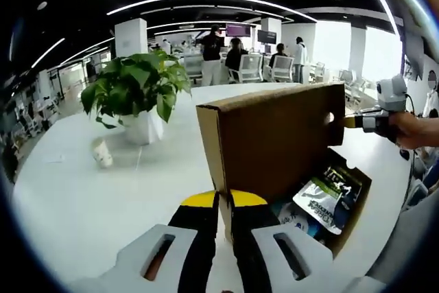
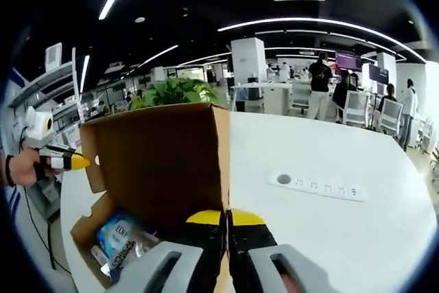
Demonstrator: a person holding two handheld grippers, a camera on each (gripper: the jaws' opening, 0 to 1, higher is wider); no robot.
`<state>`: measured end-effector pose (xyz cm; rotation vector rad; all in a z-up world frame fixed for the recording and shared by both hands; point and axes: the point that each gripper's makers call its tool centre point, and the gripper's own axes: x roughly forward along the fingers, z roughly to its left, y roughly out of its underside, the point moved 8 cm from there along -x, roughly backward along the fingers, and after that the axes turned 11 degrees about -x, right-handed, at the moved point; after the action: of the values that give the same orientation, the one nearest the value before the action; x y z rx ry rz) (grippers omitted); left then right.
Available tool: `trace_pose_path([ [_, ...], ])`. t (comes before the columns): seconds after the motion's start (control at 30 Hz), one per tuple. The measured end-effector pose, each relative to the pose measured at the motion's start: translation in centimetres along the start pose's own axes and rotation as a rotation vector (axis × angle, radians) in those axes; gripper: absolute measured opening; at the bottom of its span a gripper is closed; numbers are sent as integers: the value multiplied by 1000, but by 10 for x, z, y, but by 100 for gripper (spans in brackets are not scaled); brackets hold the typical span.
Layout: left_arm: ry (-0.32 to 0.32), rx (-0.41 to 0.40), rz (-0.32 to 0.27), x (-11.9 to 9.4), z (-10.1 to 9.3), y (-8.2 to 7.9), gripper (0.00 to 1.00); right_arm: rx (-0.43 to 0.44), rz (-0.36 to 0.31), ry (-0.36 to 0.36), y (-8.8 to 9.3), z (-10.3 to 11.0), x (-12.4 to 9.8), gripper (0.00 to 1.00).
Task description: Operate the shoe box by opening the lid, removing the specified soft item, and placing it in the target area until the item is outside and the box remains undamaged.
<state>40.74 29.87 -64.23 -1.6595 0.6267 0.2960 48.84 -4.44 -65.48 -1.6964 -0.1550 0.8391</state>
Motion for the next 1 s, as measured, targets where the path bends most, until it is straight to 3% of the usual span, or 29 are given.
trace_pose_path([
  [0.43,-2,-39,28,13,7,5,3,-9,68,-21,12,-3,15,0],
  [1.0,-12,-46,47,38,17,-1,3,25,97,-15,21,-5,29,0],
])
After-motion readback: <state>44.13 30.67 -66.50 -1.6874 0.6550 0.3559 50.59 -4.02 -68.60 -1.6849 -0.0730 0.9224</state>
